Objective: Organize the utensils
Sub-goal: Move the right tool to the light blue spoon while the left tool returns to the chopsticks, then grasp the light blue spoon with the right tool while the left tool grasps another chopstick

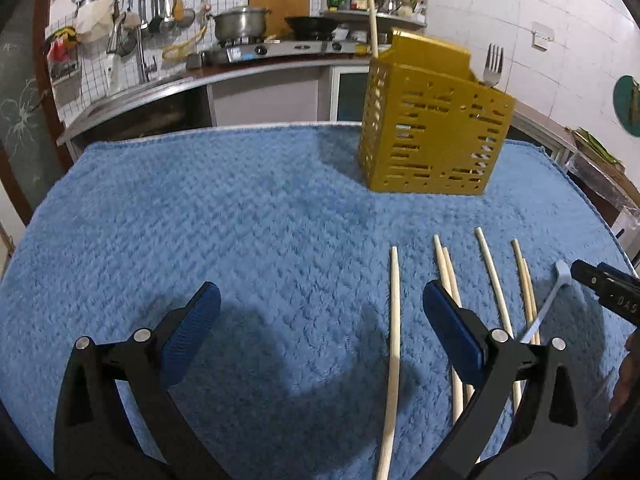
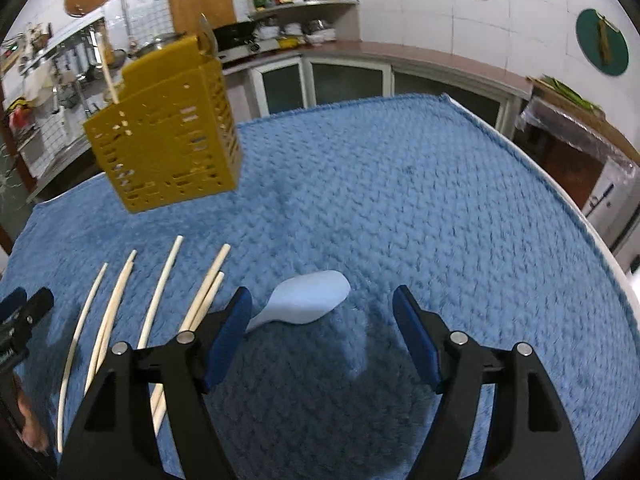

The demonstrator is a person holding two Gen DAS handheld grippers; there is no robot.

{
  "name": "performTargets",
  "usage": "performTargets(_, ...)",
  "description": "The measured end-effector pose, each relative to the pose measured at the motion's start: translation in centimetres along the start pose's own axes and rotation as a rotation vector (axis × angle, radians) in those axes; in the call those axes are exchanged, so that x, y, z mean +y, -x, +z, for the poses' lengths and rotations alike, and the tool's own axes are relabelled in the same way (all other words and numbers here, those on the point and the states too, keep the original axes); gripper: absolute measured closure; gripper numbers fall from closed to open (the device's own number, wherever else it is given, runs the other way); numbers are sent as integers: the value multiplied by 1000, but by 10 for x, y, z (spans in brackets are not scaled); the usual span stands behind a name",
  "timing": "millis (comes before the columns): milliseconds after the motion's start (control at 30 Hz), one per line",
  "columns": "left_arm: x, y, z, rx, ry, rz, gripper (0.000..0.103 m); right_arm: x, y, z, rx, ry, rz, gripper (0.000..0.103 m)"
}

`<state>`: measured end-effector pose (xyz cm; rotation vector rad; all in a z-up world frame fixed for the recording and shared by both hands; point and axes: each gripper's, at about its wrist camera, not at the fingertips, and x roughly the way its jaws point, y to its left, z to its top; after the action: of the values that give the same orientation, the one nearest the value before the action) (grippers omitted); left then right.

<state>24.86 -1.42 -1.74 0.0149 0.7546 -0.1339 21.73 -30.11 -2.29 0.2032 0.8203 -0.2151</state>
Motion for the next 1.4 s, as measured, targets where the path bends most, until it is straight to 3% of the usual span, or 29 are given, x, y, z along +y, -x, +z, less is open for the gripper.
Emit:
performTargets(267, -4, -24, 3, 76, 23, -38, 5, 14, -31, -2, 97, -58, -43, 32)
performTargets(367, -6, -33, 4, 102, 25, -45, 6, 18, -38, 1, 89, -46, -86, 42)
performTargets(500, -9, -36, 4, 105, 11, -46, 11, 21, -39, 10, 91, 6, -88, 62)
performTargets(667, -15, -45, 6, 142, -10, -61, 24, 26, -36, 17, 83, 110, -57, 71)
performTargets(733, -19, -48, 6, 159, -27, -57, 29, 31, -33, 22, 65, 183, -26, 86)
performTargets(767, -20, -49, 6, 158, -30, -53, 30, 32, -33, 25, 71, 198, 0, 103)
performTargets(833, -21, -50, 7, 161, -36, -52, 30, 31, -36, 29, 95, 199, 42, 103)
performTargets(1100, -27, -55, 13, 184, -78, -44, 42, 15, -42, 33, 110, 170, 55, 103)
performTargets(1300, -33, -58, 20, 193, -79, -58, 43, -1, -25, 33, 110, 101, 60, 101)
performTargets(1367, -35, -59, 21, 198, -80, -62, 43, -7, -25, 31, 136, 73, 52, 93)
performTargets(1400, -36, -60, 22, 199, -82, -59, 43, -10, -25, 28, 147, 58, 51, 66)
